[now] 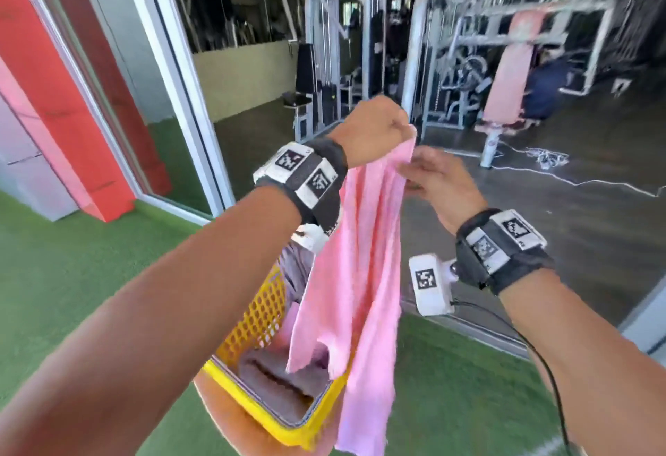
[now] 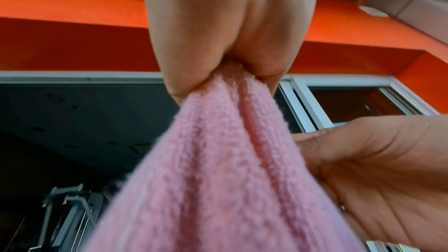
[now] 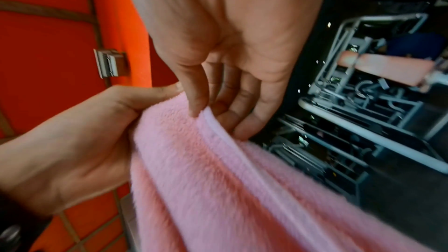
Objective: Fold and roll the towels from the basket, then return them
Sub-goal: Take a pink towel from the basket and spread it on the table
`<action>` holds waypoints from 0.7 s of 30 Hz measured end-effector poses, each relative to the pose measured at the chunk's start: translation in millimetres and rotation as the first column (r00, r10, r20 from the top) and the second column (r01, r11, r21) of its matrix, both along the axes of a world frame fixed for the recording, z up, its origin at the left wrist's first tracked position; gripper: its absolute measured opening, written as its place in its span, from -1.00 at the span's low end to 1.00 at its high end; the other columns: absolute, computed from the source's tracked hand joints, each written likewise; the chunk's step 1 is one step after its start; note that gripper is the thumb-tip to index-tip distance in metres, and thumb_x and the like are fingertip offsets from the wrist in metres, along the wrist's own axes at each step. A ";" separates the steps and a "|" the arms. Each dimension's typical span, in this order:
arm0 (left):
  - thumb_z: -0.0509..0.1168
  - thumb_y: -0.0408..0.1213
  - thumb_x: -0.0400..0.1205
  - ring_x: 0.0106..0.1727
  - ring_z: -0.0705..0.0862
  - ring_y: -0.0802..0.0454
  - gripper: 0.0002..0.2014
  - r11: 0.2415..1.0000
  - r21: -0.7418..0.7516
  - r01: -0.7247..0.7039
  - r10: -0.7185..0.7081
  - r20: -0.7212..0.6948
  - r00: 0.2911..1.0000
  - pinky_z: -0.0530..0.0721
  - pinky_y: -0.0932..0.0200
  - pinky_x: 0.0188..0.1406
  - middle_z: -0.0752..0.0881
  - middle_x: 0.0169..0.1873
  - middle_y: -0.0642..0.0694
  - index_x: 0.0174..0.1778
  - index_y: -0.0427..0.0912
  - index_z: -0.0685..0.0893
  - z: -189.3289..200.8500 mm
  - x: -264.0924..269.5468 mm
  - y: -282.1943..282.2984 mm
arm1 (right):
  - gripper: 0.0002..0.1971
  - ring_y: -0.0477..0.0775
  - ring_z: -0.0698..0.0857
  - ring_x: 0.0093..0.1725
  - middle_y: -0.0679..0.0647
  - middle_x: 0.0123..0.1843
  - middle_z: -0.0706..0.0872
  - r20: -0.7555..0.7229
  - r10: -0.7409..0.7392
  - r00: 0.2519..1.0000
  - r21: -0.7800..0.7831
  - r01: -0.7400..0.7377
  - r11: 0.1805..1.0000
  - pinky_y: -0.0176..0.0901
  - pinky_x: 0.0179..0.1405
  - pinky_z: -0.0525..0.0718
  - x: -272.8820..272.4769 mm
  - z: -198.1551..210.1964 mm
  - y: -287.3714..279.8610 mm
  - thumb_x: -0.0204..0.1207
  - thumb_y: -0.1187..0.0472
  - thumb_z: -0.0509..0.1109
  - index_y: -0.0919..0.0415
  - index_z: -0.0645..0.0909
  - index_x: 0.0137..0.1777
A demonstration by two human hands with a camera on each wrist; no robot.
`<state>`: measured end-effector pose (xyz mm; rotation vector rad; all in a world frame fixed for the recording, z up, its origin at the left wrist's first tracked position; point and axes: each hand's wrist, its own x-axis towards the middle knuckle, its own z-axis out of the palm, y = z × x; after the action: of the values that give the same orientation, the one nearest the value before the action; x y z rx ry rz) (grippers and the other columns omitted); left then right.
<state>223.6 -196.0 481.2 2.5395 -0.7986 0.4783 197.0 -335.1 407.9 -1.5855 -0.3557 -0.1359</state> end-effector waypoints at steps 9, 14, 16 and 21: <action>0.35 -0.31 0.58 -0.57 0.24 0.17 -0.60 0.956 -0.290 0.037 -0.033 0.019 0.999 0.20 0.19 -0.53 0.31 -0.61 0.04 -0.58 -0.13 0.41 152.4 -8.7 -22.4 | -0.87 0.05 0.68 -0.33 0.12 -0.25 0.68 0.118 -0.108 0.987 -0.053 0.114 0.992 -0.18 -0.36 0.77 9.3 204.7 -60.9 0.60 0.37 0.33 0.15 0.61 -0.14; 0.35 -0.27 0.61 -0.50 0.24 0.05 -0.67 0.878 -0.465 0.115 -0.142 -0.024 0.990 0.16 0.17 -0.51 0.29 -0.50 -0.11 -0.42 -0.24 0.41 213.5 -19.6 -44.4 | -0.79 0.13 0.64 -0.09 0.18 -0.04 0.63 0.194 -0.238 0.952 -0.069 0.255 0.965 0.04 -0.01 0.76 11.7 291.3 -84.4 0.59 0.37 0.25 0.10 0.57 -0.21; 0.33 -0.28 0.63 -0.50 0.26 0.04 -0.64 0.853 -0.504 0.132 -0.167 -0.024 0.986 0.19 0.20 -0.52 0.30 -0.49 -0.12 -0.44 -0.20 0.37 229.9 -21.5 -49.3 | -0.82 0.09 0.58 0.06 0.12 0.08 0.58 0.268 -0.313 0.911 -0.142 0.358 0.923 0.11 0.26 0.66 8.5 315.2 -94.2 0.55 0.28 0.30 0.00 0.51 -0.24; 0.30 -0.34 0.62 -0.43 0.30 0.05 -0.66 0.832 -0.547 0.091 -0.077 0.049 0.996 0.29 0.22 -0.46 0.37 -0.48 -0.07 -0.47 -0.17 0.40 223.9 -21.1 -48.6 | -0.78 -0.01 0.51 -0.24 0.06 -0.28 0.56 0.380 -0.285 0.880 -0.268 0.400 0.877 -0.13 -0.17 0.48 -3.5 305.7 -90.6 0.51 0.08 0.44 0.13 0.58 -0.30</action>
<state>202.5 -244.6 705.2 1.9586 -0.6588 0.6108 193.5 -425.7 713.6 -1.9666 -0.3620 -0.6584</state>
